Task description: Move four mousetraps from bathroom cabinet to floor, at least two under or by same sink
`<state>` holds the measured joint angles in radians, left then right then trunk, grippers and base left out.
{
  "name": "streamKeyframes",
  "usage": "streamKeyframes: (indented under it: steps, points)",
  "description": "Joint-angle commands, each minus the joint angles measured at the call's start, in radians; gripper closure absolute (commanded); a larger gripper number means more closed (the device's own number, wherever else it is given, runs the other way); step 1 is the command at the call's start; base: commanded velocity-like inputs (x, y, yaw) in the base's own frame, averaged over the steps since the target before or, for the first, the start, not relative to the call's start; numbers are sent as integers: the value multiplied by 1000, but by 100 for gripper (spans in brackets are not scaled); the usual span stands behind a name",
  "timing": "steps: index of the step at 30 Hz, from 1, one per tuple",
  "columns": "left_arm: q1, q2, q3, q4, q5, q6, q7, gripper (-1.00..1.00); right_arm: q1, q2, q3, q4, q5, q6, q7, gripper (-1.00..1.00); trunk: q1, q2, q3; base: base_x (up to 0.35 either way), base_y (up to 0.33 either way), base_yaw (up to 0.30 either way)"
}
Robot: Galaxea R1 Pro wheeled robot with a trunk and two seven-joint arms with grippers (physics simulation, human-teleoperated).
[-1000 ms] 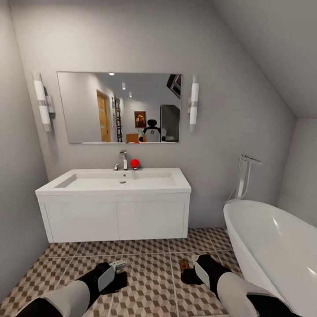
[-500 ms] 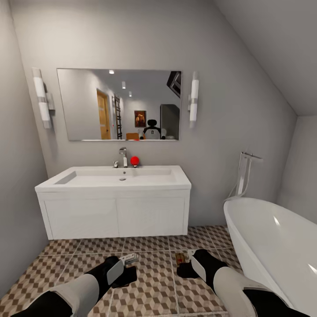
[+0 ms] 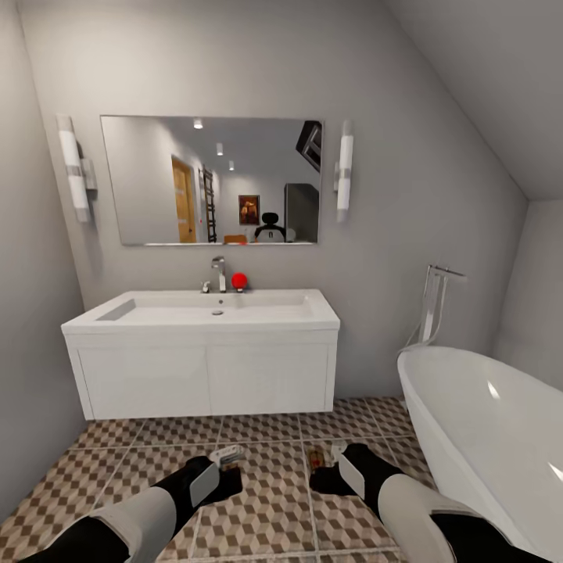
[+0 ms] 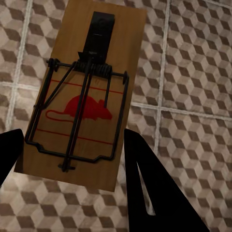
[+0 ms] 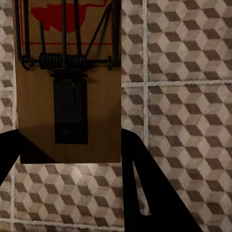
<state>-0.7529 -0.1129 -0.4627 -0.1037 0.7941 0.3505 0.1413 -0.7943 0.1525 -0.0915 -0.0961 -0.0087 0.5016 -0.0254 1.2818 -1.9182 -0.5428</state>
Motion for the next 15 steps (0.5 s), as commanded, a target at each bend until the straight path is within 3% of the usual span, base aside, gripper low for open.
streamKeyframes:
  steps: [1,10,15]
  points:
    - [0,1,-7,-2,8,-4,3,100,0,1,-7,-1,-3,4,-4,100,4,-8,-4,0,0,0]
    - [0,2,-11,-10,4,-11,2,100,1,1,-7,1,-4,5,11,100,38,-71,-33,0,0,0]
    - [-1,1,-11,-14,5,55,1,100,1,1,-7,1,-4,7,13,100,57,-106,-48,0,0,0]
